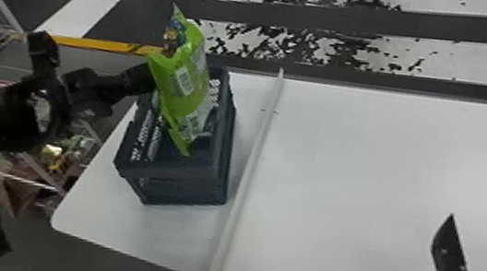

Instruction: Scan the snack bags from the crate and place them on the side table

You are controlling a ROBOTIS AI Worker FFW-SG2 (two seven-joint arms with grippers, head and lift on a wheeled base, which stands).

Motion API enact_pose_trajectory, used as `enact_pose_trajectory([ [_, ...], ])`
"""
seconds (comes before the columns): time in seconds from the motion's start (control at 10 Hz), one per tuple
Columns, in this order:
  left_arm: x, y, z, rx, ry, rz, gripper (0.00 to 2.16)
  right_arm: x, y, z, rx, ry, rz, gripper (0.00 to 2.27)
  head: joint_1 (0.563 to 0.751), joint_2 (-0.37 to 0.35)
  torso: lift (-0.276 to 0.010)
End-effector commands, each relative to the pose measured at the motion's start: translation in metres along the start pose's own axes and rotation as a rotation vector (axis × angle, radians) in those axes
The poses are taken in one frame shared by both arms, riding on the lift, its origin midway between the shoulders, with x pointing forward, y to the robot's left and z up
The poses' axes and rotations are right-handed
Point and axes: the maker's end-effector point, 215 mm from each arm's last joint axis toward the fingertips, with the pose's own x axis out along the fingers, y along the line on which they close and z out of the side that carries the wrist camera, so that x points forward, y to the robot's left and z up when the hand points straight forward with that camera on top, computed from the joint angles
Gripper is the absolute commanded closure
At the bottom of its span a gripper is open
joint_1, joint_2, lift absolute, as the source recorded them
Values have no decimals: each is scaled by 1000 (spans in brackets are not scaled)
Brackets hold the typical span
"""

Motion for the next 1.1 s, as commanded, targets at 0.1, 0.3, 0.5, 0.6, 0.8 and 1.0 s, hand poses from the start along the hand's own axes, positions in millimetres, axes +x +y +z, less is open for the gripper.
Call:
enact_pose_trajectory([
  [0.1, 52, -22, -57, 168, 115, 72, 2138, 2, 0, 0, -3, 8, 0, 73, 695, 217, -94],
  [0.3, 98, -31, -109, 284, 224, 148, 2138, 2, -1, -2, -4, 13, 0, 73, 695, 130, -94],
  [0.5, 149, -19, -163, 332, 344, 228, 2138, 2, -2, -2, -4, 13, -2, 73, 695, 31, -94],
  [0.6, 178, -13, -194, 324, 401, 248, 2138, 0, -2, -3, -4, 16, -3, 73, 695, 3, -94],
  [0.8, 215, 17, -257, 329, 564, 340, 2138, -4, -9, -3, -7, 19, -24, 73, 695, -105, -94],
  [1.0, 221, 59, -305, 397, 732, 485, 2142, -9, -23, -6, 2, 30, -74, 76, 695, -178, -94],
])
